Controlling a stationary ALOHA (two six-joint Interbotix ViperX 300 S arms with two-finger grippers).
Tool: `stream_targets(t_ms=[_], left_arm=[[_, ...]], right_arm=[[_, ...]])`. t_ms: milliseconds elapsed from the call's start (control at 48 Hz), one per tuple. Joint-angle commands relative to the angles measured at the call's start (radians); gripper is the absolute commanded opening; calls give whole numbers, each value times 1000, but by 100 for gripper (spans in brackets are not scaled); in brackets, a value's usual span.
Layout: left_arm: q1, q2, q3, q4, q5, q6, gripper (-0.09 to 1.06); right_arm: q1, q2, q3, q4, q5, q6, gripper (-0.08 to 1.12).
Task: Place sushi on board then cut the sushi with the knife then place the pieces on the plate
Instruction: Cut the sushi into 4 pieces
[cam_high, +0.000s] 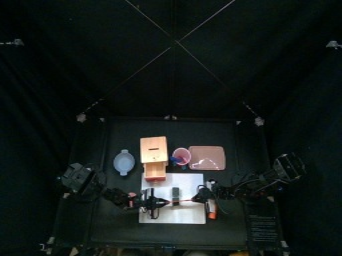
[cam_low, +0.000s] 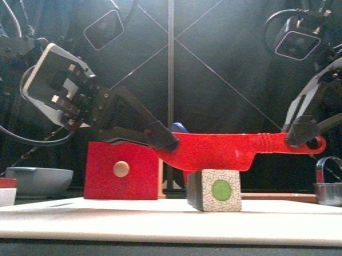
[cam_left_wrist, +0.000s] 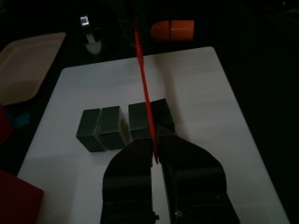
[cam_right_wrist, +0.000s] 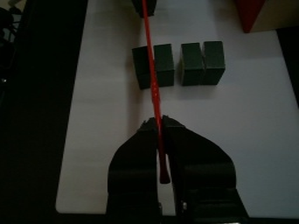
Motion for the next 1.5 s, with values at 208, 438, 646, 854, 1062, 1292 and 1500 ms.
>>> stream_targets(t_ms=[208, 438, 646, 854, 1062, 1292, 1500], left_arm=[[-15, 17, -5, -2, 5, 5, 37], [-23, 77, -25, -20, 29, 2, 37], [-21, 64, -28, -25, 44, 15, 37], [3, -51, 14, -14, 35, 52, 37], [52, -118, 49, 0, 25, 133, 37], [112, -117, 61, 34, 25, 178, 37], [150, -91, 67, 55, 26, 179, 37]], right_arm=[[2, 48, -20, 8, -6, 3, 32], [17, 141, -34, 40, -6, 3, 32], [17, 158, -48, 41, -6, 0, 32], [9, 54, -29, 18, -6, -9, 32], [-29, -61, -8, -80, -6, -9, 32], [-109, -69, -8, -186, 9, 0, 32], [-137, -49, -6, -204, 18, -2, 32]])
